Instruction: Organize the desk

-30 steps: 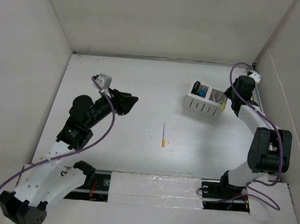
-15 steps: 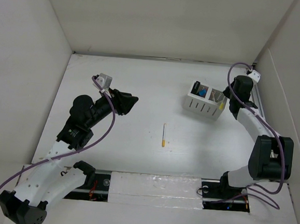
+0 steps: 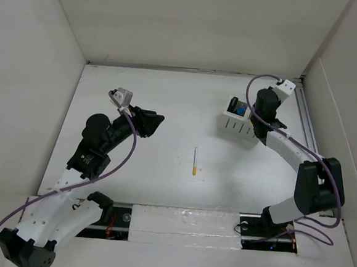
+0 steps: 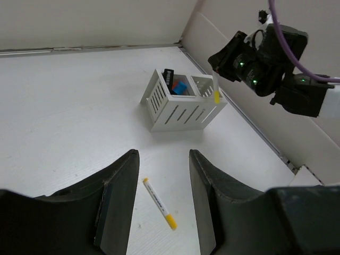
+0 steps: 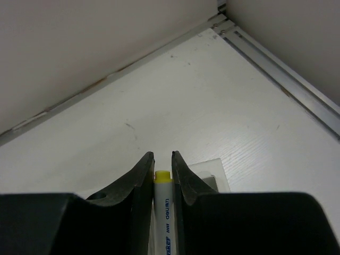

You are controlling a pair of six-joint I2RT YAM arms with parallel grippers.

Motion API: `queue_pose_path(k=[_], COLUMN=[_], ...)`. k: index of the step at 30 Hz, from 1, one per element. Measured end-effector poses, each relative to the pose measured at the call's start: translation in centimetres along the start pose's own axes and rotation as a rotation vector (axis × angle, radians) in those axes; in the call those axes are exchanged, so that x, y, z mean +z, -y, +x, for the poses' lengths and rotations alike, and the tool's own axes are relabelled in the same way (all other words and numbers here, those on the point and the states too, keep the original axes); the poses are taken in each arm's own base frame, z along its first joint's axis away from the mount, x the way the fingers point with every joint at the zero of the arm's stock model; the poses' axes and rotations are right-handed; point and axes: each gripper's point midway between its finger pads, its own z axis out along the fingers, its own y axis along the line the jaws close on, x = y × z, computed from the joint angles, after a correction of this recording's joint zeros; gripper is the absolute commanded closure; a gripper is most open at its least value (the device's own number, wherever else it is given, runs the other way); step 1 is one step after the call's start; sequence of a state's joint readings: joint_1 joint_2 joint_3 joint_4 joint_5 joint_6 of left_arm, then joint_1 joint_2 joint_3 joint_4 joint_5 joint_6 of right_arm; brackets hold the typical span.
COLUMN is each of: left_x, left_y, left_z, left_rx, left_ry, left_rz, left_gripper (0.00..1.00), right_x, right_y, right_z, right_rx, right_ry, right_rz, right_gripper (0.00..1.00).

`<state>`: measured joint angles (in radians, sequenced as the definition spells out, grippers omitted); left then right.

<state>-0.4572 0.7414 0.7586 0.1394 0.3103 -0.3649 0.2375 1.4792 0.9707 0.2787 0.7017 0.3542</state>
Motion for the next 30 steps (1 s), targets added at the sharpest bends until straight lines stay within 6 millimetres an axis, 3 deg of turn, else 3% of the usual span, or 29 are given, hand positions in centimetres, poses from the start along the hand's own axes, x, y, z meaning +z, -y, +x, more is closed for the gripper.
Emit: queue_pose_path(k=[7,21,27,30], left_x=[0.0,0.3,0.5,0.5], left_y=[-0.1,-0.3,-0.5,-0.5], left_z=[0.0,0.4,0.6,0.6], left_rx=[0.0,-0.004,-0.006,-0.006], left_ry=[0.0,-0.013,-0.02,-0.02], left_rz=[-0.004,-0.01,-0.013,-0.013], left_gripper=[0.61,0.62,0.62,0.62], right_x=[2.3,2.9,2.5,2.6], right_y=[2.4,4.4,4.5,4.4], right_z=[3.2,2.4,0.7,1.0], right_rx=[-0.107,-0.084,-0.052,-0.055], right_ry=[-0.029,-0.016,0.012,0.007], right_rz=[0.191,0.25,0.245,0.242], right_gripper=[0.97,0.96,0.96,0.98])
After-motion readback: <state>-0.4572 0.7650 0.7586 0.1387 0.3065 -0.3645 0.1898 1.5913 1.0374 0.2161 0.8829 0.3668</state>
